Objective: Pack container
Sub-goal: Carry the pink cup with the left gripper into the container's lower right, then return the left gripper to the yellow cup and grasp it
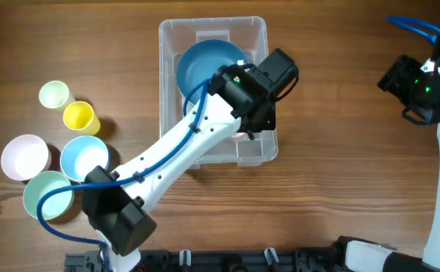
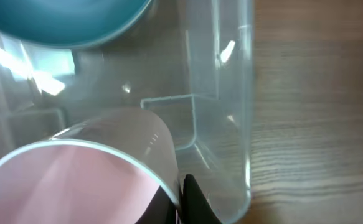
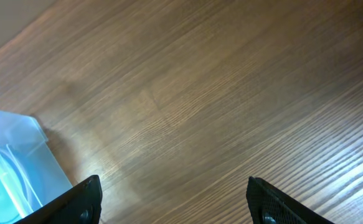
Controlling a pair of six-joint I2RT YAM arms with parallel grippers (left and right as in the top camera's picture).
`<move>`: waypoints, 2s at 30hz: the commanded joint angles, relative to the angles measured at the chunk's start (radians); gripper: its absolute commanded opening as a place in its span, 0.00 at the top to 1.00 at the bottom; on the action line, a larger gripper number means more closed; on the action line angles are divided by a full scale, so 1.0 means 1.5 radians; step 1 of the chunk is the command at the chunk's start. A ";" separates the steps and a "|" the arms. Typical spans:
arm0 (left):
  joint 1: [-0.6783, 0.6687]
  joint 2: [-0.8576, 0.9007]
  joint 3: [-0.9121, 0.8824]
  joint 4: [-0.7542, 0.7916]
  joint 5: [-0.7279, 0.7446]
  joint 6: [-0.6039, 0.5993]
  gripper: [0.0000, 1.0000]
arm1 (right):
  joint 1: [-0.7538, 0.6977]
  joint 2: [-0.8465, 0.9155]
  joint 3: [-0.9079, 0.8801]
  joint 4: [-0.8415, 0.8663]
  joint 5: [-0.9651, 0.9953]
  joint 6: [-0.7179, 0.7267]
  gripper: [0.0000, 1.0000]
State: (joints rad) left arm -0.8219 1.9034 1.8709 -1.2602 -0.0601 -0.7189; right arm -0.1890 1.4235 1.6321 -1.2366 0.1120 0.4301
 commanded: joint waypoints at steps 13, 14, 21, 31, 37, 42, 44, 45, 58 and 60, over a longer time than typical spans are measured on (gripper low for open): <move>-0.001 0.048 -0.157 0.187 0.034 -0.107 0.96 | -0.001 0.009 -0.003 -0.002 -0.011 0.007 0.25; -0.001 0.060 -0.157 0.187 0.034 -0.107 0.96 | -0.001 0.009 -0.003 -0.003 -0.011 0.007 0.25; 0.000 0.085 -0.157 0.207 0.012 -0.099 0.96 | -0.001 0.009 -0.003 -0.004 -0.018 0.007 0.25; 0.005 0.062 -0.148 0.206 0.012 -0.057 0.34 | -0.001 0.009 -0.003 -0.004 -0.018 0.004 0.25; 0.047 -0.060 -0.078 0.136 -0.060 -0.011 0.28 | -0.001 0.010 -0.003 -0.004 -0.018 0.002 0.25; 0.159 -0.190 -0.075 0.049 -0.137 -0.012 0.27 | -0.001 0.017 -0.003 -0.004 -0.018 -0.002 0.25; 0.221 -0.216 -0.075 0.006 -0.154 -0.012 0.27 | -0.001 0.021 -0.003 -0.004 -0.018 -0.002 0.25; 0.260 -0.224 -0.075 -0.013 -0.156 -0.012 0.25 | -0.001 0.022 -0.003 -0.004 -0.019 -0.002 0.25; 0.642 -0.060 -0.115 -0.005 -0.143 0.039 0.26 | -0.001 0.036 -0.003 -0.004 -0.023 -0.004 0.25; 0.648 -0.016 -0.115 0.009 -0.132 0.046 0.27 | -0.001 0.036 -0.003 -0.002 -0.023 -0.006 0.25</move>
State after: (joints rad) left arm 0.1322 1.7832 1.7069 -1.2697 -0.2821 -0.6937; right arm -0.1890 1.4654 1.6321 -1.2419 0.0826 0.4282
